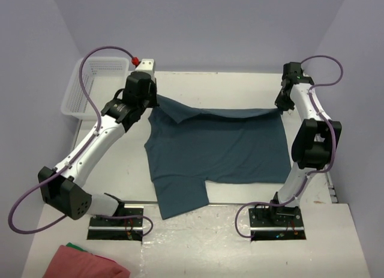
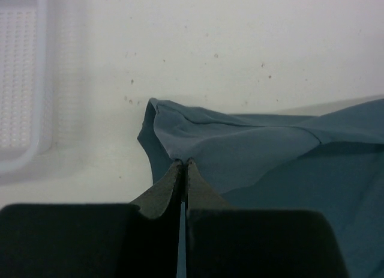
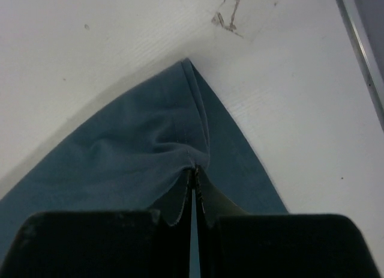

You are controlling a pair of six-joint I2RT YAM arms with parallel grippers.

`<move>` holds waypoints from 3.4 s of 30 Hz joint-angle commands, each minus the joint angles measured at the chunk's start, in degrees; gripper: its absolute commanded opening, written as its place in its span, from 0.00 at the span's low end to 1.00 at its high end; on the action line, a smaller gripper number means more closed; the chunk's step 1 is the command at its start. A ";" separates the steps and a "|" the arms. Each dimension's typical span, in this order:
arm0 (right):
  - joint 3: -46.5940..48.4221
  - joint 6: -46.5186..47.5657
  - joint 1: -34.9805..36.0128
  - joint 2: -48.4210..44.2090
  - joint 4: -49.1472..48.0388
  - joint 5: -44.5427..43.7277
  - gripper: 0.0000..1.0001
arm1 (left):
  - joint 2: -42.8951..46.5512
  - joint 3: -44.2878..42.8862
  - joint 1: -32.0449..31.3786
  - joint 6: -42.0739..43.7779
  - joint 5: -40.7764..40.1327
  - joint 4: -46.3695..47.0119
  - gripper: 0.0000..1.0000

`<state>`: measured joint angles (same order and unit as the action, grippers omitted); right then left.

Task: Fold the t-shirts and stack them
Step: Fold the flattened tshirt in 1/3 of the way

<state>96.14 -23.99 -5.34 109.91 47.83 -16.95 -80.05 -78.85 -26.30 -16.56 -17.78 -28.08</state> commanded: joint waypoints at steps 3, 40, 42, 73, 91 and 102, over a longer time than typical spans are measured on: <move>-7.62 -2.55 1.21 -8.39 -3.79 1.57 0.00 | 6.47 7.20 -1.29 -5.41 5.38 -1.10 0.00; -15.02 0.08 8.33 -13.05 -13.82 12.47 0.00 | -14.25 11.53 2.13 -18.95 1.68 8.73 0.00; -14.66 0.34 8.42 -12.44 -13.82 12.47 0.00 | -16.79 9.34 3.01 -18.60 1.70 9.44 0.00; -6.93 2.28 5.61 4.08 -3.98 0.25 0.00 | -35.26 2.47 12.15 -18.51 11.10 13.57 0.00; -0.68 1.84 5.61 8.84 -2.83 1.39 0.30 | -40.01 4.23 20.77 -18.60 17.43 17.26 0.00; 2.39 2.45 1.04 11.03 -0.64 1.66 0.42 | -39.92 3.00 22.17 -17.63 19.28 17.27 0.00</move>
<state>96.40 -21.80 -3.92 120.03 46.35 -15.38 -117.38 -75.46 -5.82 -36.36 3.86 -7.75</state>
